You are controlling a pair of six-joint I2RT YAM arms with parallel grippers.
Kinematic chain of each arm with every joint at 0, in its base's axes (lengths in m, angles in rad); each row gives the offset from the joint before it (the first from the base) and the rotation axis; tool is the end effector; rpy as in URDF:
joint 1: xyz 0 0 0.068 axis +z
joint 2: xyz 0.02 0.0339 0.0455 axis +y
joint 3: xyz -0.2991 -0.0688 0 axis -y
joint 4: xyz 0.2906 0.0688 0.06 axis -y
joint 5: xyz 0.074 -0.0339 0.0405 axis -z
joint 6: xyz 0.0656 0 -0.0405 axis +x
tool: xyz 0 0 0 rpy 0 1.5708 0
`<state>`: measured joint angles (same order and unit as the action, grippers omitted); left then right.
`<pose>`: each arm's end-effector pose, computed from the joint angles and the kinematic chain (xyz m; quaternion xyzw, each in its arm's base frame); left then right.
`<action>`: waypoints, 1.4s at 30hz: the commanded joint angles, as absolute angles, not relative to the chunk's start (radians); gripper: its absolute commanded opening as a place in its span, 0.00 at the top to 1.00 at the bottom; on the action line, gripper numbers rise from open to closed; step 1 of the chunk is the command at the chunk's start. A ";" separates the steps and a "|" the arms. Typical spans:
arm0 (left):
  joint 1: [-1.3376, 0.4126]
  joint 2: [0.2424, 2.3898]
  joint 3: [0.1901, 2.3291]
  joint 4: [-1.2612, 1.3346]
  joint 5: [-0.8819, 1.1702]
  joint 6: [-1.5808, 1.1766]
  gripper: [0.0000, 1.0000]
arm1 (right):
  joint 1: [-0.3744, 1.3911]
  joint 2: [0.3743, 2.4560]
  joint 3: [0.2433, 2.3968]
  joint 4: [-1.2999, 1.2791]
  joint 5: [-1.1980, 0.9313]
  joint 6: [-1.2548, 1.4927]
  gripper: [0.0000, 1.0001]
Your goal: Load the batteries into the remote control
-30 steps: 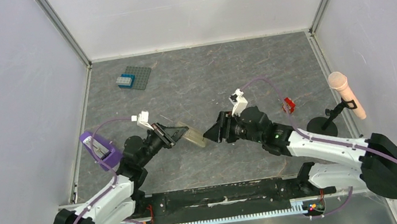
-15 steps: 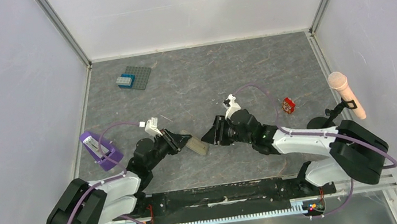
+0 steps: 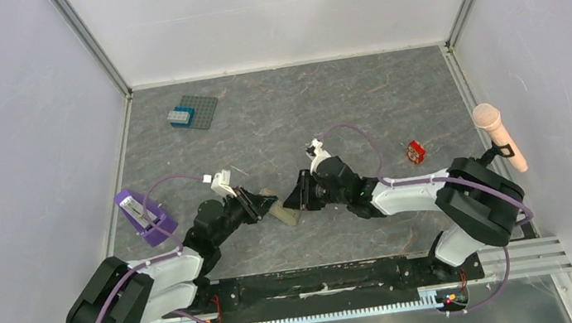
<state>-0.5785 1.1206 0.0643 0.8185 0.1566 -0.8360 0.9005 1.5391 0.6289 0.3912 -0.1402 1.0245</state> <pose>0.1786 -0.1288 0.1266 -0.0526 0.7833 -0.4472 0.4286 0.2145 0.2853 0.1509 0.0184 0.8633 0.4456 0.2365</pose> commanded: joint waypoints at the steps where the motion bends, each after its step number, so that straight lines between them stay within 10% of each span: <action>1: -0.587 1.113 0.052 0.822 0.136 -0.761 0.98 | 0.906 1.588 0.701 0.446 -0.163 0.997 0.76; 9: -0.595 1.115 0.052 0.818 0.125 -0.759 0.98 | 0.920 1.623 0.723 0.386 -0.156 0.980 0.75; 19: -0.598 1.056 0.082 0.700 0.111 -0.725 0.98 | 0.956 1.540 0.821 0.198 0.054 0.726 0.47; 42: -0.601 1.007 0.101 0.613 0.102 -0.687 0.98 | 1.007 1.668 0.951 0.055 0.111 0.596 0.50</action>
<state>-0.5903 1.0069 0.0780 0.6659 0.0799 -0.7834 0.9905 1.6184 0.9218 0.0814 0.0944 0.6167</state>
